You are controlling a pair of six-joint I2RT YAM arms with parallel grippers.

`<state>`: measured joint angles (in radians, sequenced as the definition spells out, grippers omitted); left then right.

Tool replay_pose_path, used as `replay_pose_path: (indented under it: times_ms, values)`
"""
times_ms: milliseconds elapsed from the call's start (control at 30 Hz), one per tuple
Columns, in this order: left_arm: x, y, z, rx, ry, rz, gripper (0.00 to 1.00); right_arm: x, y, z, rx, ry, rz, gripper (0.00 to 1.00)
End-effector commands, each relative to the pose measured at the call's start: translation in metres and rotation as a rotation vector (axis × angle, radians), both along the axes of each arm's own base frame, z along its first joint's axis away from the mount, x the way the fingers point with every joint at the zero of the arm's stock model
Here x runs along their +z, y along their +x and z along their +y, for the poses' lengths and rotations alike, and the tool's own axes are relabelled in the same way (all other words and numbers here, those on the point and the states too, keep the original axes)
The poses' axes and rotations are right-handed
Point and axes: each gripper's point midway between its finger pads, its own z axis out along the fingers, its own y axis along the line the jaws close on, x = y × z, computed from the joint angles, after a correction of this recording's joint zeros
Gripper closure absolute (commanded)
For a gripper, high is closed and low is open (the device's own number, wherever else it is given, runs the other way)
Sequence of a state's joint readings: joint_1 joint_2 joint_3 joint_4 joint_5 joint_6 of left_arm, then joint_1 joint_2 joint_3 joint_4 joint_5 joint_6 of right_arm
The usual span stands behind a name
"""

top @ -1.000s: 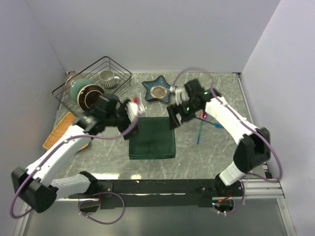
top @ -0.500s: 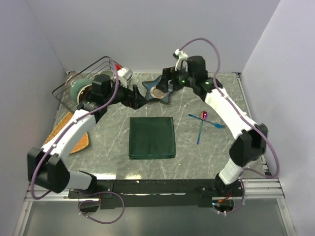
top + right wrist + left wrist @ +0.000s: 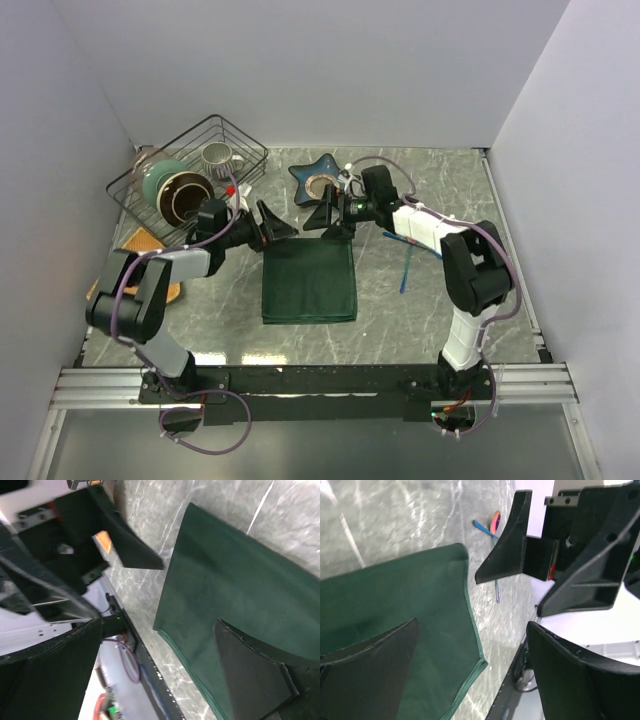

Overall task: Fold the napkin into a case and place the utensils inside
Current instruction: Smooth out the square-folded napkin at the center of the board.

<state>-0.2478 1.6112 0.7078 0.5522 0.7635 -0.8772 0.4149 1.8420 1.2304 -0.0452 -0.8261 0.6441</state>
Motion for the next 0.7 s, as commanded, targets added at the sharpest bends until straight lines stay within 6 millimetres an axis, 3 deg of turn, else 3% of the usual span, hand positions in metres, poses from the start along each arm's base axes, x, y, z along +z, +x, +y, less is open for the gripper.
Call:
replay_pose_path:
  times_ms: [0, 167, 300, 667]
  values:
    - [0.029, 0.016, -0.004, 0.035, -0.147, -0.104, 0.07, 0.002, 0.007, 0.015, 0.024, 0.096, -0.006, 0.00]
    - [0.013, 0.029, -0.001, 0.104, -0.178, -0.093, 0.06, -0.016, 0.012, 0.020, 0.032, 0.112, 0.021, 0.00]
    - [-0.002, 0.036, -0.001, 0.124, -0.195, -0.055, 0.07, -0.042, 0.019, 0.015, 0.022, 0.101, 0.060, 0.00]
    - [-0.069, 0.046, 0.014, 0.210, -0.141, 0.128, 0.09, -0.091, 0.026, -0.009, -0.008, 0.096, 0.170, 0.00]
